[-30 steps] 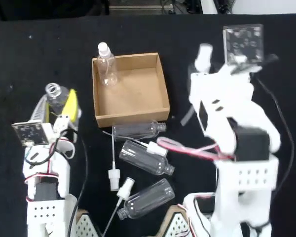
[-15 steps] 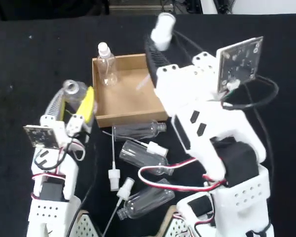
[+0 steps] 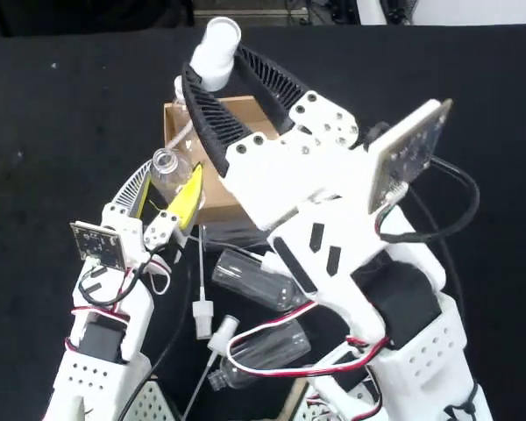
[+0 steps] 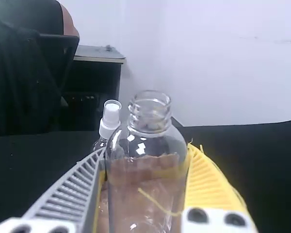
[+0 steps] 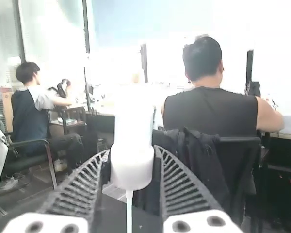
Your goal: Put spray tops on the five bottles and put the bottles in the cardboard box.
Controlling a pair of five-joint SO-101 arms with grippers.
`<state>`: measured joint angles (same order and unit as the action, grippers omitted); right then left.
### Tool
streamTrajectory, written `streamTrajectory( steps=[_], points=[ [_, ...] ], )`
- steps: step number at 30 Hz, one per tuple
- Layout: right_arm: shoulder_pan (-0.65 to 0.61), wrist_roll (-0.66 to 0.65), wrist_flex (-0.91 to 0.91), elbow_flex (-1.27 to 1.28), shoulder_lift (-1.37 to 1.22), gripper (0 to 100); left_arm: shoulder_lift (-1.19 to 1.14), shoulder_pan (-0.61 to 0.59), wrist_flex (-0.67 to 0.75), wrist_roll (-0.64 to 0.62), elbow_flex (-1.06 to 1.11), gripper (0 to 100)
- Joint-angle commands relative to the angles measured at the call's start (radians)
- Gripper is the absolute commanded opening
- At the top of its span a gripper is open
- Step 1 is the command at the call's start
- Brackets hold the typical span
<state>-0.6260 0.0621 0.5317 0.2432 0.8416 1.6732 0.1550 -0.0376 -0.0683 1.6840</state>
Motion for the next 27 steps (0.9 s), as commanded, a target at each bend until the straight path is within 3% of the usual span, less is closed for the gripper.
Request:
streamTrajectory(
  steps=[1,5,13,19,27],
  points=[
    [-0.021,-0.005,-0.017,-0.022,-0.038,1.1,-0.002,0.015,0.021,-0.002,0.024,8],
    [-0.021,-0.005,0.054,-0.024,-0.079,1.1,-0.002,0.015,0.021,-0.002,0.024,8],
    [-0.02,-0.006,0.023,-0.025,-0.162,1.1,-0.002,0.015,0.021,-0.002,0.024,8],
    [-0.02,-0.107,0.031,-0.024,-0.217,1.1,-0.002,0.015,0.021,-0.002,0.024,8],
    [-0.071,-0.115,0.123,-0.007,-0.163,1.1,-0.002,0.015,0.023,-0.002,0.024,8]
  ],
)
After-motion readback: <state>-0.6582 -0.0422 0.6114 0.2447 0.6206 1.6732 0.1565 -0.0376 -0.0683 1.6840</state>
